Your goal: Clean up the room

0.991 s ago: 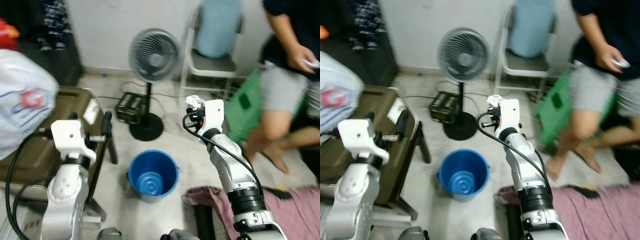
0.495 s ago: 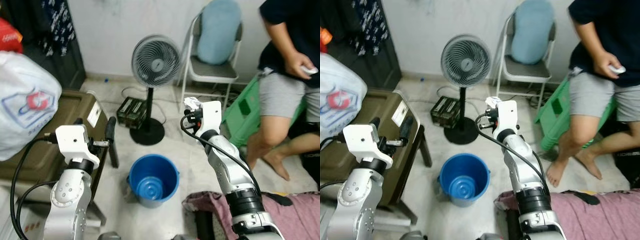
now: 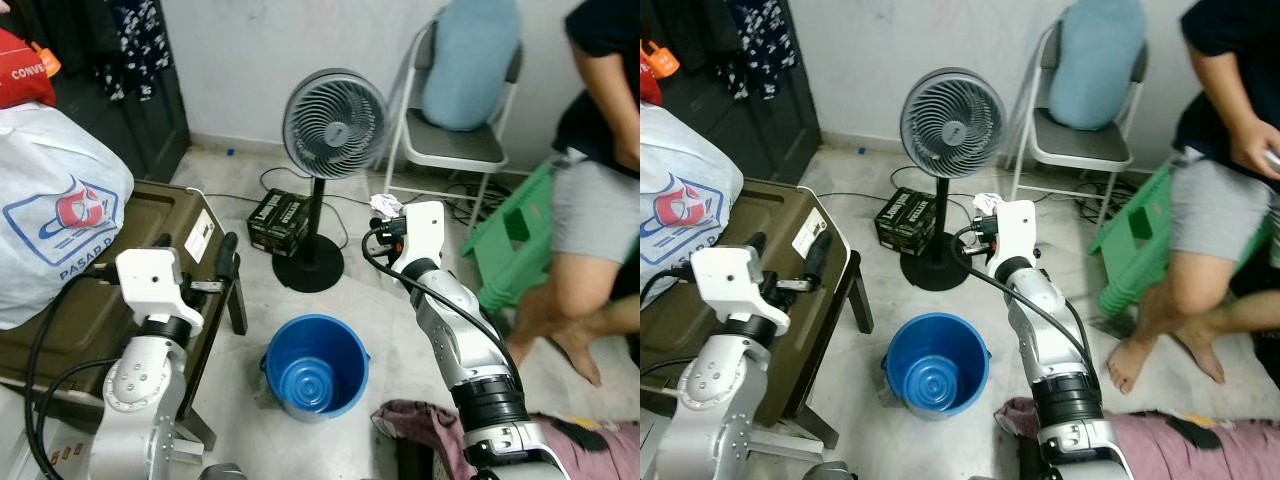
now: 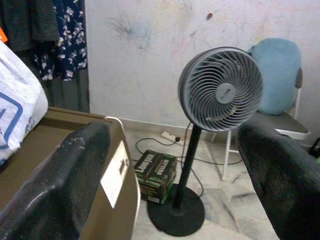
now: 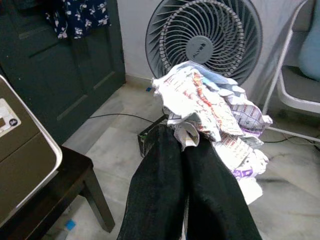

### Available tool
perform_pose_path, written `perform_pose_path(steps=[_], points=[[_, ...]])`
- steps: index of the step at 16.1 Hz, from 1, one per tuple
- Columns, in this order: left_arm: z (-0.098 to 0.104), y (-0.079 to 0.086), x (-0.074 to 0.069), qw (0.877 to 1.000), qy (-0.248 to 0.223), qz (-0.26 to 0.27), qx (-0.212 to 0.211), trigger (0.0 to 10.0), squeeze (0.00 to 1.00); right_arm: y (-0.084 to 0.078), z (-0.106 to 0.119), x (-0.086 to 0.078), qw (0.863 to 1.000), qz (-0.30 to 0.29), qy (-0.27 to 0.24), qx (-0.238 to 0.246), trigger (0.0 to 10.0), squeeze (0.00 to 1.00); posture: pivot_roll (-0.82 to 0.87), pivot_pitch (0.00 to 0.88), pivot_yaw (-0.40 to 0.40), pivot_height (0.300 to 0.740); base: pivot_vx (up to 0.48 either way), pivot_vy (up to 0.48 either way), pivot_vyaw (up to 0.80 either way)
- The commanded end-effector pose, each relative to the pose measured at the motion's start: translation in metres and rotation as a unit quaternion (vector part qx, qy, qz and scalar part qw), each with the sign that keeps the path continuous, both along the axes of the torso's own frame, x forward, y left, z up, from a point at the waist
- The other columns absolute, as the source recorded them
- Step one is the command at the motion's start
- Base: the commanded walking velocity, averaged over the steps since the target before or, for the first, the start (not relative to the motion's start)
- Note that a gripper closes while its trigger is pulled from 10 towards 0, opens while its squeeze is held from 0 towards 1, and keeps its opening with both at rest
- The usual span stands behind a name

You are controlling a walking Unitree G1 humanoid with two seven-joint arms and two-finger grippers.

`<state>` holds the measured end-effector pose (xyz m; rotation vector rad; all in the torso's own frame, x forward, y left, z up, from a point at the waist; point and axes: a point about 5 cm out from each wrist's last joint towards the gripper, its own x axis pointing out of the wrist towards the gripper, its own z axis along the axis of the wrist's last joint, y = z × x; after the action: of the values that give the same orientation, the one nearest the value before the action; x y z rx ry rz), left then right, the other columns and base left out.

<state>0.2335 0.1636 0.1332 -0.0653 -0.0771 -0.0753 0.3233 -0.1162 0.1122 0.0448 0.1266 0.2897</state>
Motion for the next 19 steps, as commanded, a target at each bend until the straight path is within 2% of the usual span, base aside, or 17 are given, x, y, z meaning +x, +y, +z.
perform_pose_path(steps=[1,9,11,13,15,16,19], points=[[0.001,-0.003,0.001,1.0,0.0,-0.006,-0.002,10.0,0.0,-0.003,0.003,0.003,1.0,-0.003,-0.004,-0.001,10.0,0.0,0.02,0.0,-0.072,0.74,0.334,0.0,0.0],[0.001,-0.002,0.001,1.0,0.003,-0.004,-0.001,10.0,0.0,-0.002,0.002,0.003,1.0,-0.002,-0.005,-0.001,10.0,0.0,0.02,0.0,-0.072,0.74,0.323,0.0,0.0],[0.0,0.0,0.001,1.0,0.004,0.009,0.009,10.0,0.0,0.0,0.001,0.003,1.0,0.0,-0.004,-0.002,10.0,0.0,0.03,0.0,-0.073,0.74,0.0,0.0,0.0],[0.0,0.002,-0.001,1.0,0.004,0.0,0.027,10.0,0.0,0.003,0.0,0.004,1.0,0.002,-0.003,-0.002,10.0,0.0,0.03,0.0,-0.074,0.74,0.0,0.0,0.0],[-0.001,0.005,-0.007,0.998,0.007,-0.028,0.062,10.0,0.0,0.005,-0.003,0.005,1.0,-0.001,0.001,-0.011,10.0,0.0,0.05,0.0,-0.074,0.74,0.0,0.0,0.0],[-0.006,0.008,-0.018,0.99,0.018,-0.087,0.112,10.0,0.0,0.004,-0.01,0.007,0.999,-0.013,0.018,-0.033,10.0,0.0,0.06,0.0,-0.072,0.74,0.0,0.0,0.0],[-0.008,0.01,-0.033,0.966,0.027,-0.179,0.184,10.0,0.0,0.0,-0.03,0.007,0.995,-0.04,0.07,-0.059,10.0,0.0,0.09,0.0,-0.054,0.74,0.0,0.0,0.0]])
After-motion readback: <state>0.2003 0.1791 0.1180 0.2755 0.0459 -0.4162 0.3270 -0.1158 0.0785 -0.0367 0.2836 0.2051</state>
